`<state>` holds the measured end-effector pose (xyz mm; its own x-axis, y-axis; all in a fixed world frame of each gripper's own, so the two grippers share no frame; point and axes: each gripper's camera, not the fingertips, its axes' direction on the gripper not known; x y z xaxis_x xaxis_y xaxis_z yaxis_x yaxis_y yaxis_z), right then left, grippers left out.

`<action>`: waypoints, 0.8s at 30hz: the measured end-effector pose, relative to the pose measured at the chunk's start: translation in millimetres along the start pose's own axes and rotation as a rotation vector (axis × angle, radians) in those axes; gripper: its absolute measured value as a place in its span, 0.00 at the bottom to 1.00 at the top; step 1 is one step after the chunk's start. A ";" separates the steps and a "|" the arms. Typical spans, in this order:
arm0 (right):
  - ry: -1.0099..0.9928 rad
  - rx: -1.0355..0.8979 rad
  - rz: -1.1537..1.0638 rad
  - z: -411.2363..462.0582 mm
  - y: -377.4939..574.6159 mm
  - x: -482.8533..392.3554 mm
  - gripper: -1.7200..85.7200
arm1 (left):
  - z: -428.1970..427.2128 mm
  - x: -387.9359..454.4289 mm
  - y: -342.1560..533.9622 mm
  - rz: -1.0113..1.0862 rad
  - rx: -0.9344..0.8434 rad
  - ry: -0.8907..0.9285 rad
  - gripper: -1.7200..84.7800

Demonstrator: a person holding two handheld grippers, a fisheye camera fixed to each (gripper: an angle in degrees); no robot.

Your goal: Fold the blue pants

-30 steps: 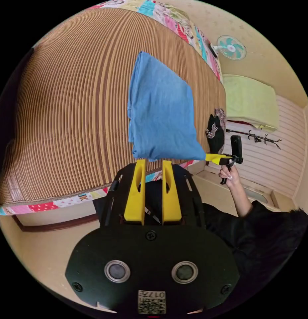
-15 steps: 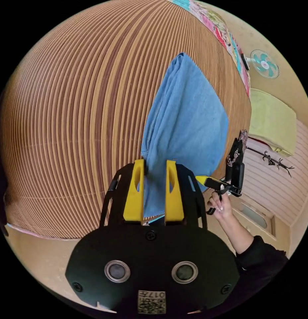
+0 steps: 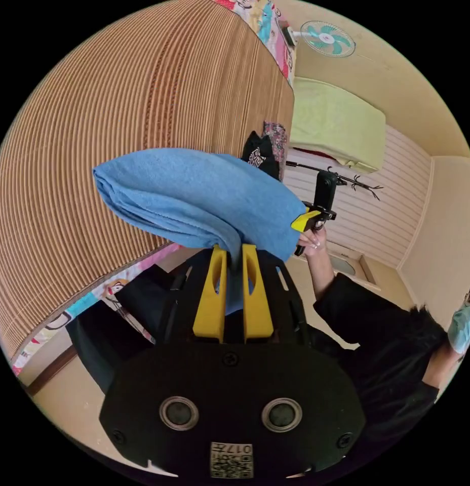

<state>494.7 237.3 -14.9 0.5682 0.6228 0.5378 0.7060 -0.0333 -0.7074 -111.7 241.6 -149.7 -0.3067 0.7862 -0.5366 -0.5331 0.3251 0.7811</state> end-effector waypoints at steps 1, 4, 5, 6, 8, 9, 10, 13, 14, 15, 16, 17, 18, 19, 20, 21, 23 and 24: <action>0.067 -0.024 -0.035 -24.9 9.1 -18.2 0.08 | 13.3 25.8 -4.7 0.041 0.002 0.027 0.08; 0.224 -0.047 -0.125 -84.5 34.3 -64.7 0.08 | 44.7 94.9 -20.5 0.175 0.040 0.066 0.08; 0.277 -0.044 -0.157 -104.7 44.7 -82.0 0.08 | 57.7 121.1 -28.1 0.230 0.054 0.088 0.08; 0.303 -0.042 -0.164 -113.7 49.7 -89.5 0.08 | 64.7 133.9 -32.2 0.257 0.058 0.095 0.08; 0.430 -0.052 -0.139 -140.2 68.2 -106.3 0.08 | 95.2 176.9 -46.4 0.332 0.077 0.081 0.09; 0.471 -0.056 -0.106 -145.2 72.6 -105.5 0.09 | 104.6 185.1 -49.3 0.345 0.071 0.070 0.09; 0.554 -0.046 0.019 -155.2 81.1 -95.6 0.09 | 127.0 198.6 -54.8 0.376 0.022 0.039 0.10; 0.856 -0.019 0.551 -172.6 115.1 -45.1 0.08 | 187.7 208.9 -52.2 0.447 -0.226 -0.062 0.07; 1.025 -0.035 0.773 -167.8 132.7 -27.7 0.08 | 201.8 203.7 -43.0 0.464 -0.324 -0.075 0.07; 1.090 -0.049 0.858 -161.4 139.9 -21.0 0.07 | 205.0 199.6 -36.9 0.471 -0.360 -0.080 0.07; 1.171 -0.082 0.920 -138.8 147.2 -12.5 0.06 | 202.2 188.4 -23.2 0.483 -0.395 -0.106 0.07; 1.193 -0.095 0.870 -105.3 146.6 -9.2 0.05 | 188.9 173.1 -8.5 0.480 -0.388 -0.155 0.07; 1.190 -0.092 0.835 -86.4 144.9 -8.5 0.05 | 179.6 164.0 -1.5 0.469 -0.376 -0.184 0.07; 1.165 -0.076 0.775 -45.9 139.6 -6.6 0.05 | 155.0 141.3 13.3 0.425 -0.339 -0.247 0.07; 1.126 -0.060 0.717 -3.2 131.2 -5.2 0.04 | 124.1 114.9 28.9 0.366 -0.292 -0.296 0.06; 1.103 -0.053 0.680 19.4 125.8 -5.5 0.04 | 106.5 101.0 37.4 0.333 -0.263 -0.316 0.06; 1.005 0.002 0.548 110.0 98.3 -13.5 0.03 | 25.2 46.7 77.4 0.193 -0.105 -0.403 0.06; 0.976 0.022 0.518 131.0 90.2 -17.4 0.03 | 2.6 34.3 89.3 0.155 -0.058 -0.429 0.06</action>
<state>493.0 325.9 -148.1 0.8892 -0.3472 0.2979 0.2838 -0.0921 -0.9545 -167.7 298.9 -97.5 -0.0383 0.9737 -0.2247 -0.5535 0.1666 0.8160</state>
